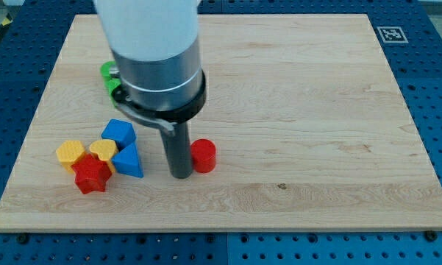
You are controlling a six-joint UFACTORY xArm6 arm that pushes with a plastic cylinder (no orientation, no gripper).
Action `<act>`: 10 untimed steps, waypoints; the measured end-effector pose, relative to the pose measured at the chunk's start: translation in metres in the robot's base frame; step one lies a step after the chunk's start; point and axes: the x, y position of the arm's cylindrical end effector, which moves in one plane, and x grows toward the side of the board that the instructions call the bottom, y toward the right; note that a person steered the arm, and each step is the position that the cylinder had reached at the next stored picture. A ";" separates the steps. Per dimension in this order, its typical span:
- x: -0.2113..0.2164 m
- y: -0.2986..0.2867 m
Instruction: Move the group of blocks a bit right
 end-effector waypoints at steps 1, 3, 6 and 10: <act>0.000 0.024; -0.017 0.017; -0.018 -0.005; 0.071 -0.120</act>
